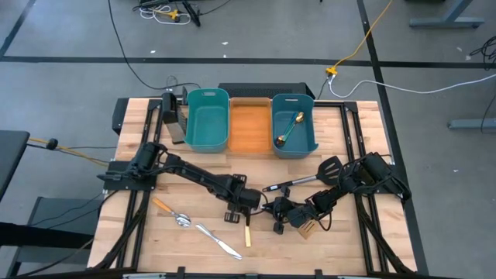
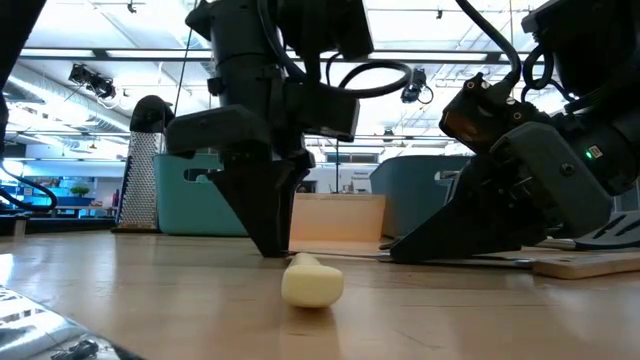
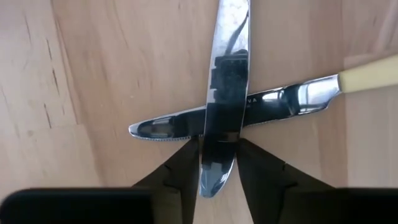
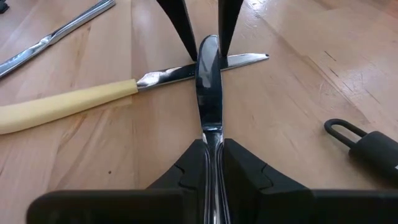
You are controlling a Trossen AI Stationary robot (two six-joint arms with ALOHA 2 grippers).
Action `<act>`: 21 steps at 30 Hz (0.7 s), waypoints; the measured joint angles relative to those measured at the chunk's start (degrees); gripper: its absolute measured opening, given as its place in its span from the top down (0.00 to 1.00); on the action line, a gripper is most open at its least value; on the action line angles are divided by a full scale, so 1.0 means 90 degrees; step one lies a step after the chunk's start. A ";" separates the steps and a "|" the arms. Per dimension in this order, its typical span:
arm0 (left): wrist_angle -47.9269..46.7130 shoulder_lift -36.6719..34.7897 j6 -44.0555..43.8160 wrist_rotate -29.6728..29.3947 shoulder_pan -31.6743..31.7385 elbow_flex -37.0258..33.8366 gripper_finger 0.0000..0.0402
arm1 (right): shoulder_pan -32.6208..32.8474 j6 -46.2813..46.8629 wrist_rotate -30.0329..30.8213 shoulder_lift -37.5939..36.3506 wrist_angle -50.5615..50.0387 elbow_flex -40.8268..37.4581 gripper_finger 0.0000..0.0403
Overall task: Pick & Place Kitchen Items
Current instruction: Put the top silver knife into the orange bin
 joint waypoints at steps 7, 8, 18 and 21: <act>-0.0002 0.0000 0.0091 -0.0144 -0.0016 0.0000 0.84 | 0.0000 -0.0003 -0.0010 0.0000 0.0013 0.0002 0.88; -0.0002 0.0000 0.0085 -0.0142 -0.0016 0.0000 0.84 | 0.0000 -0.0004 -0.0014 0.0000 0.0033 0.0002 0.88; 0.0028 -0.0130 0.0001 -0.0255 -0.0016 -0.0031 0.84 | -0.0042 -0.0208 -0.0124 -0.0062 0.0301 -0.0010 0.88; 0.0055 -0.0231 -0.0010 -0.0280 -0.0016 -0.0032 0.84 | -0.0056 -0.0349 -0.0211 -0.0232 0.0225 -0.0007 0.88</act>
